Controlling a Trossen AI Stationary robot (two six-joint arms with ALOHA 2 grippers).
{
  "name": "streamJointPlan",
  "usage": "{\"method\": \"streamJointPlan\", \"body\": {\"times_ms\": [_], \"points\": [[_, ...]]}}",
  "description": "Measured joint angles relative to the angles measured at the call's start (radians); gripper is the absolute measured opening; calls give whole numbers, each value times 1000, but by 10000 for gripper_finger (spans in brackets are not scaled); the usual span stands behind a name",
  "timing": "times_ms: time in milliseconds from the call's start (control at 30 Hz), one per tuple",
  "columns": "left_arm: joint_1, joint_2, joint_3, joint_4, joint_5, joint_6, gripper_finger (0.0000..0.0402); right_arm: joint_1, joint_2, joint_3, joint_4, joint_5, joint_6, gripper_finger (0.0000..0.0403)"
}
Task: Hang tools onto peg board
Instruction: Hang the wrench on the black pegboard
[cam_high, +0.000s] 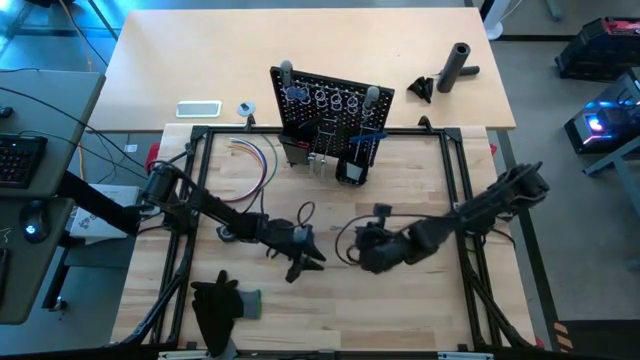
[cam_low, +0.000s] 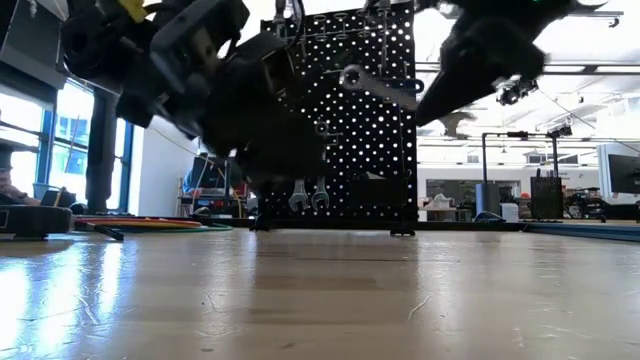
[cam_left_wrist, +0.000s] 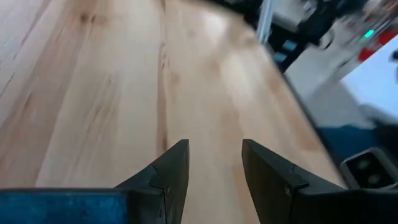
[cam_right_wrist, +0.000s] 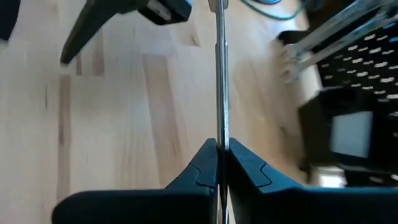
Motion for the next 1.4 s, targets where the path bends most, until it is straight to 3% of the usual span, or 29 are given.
{"method": "streamJointPlan", "body": {"times_ms": [267,433,767,1100,1267,1400], "points": [[-62,0,0,-161,-161,102,142,-203,0,-87,355,-269,-165,5],[-91,0,-1,-217,-237,132,142,-336,0,-128,516,-373,-197,5],[-121,0,-1,-214,-291,174,142,-507,0,-134,573,-483,-140,5],[-125,0,-1,-214,-295,185,142,-524,0,-134,539,-485,-123,5],[-140,0,-1,-216,-294,189,142,-520,-53,-134,390,-469,-135,5],[-153,0,-1,-222,-305,191,142,-500,-143,-134,269,-382,-148,5]]}}
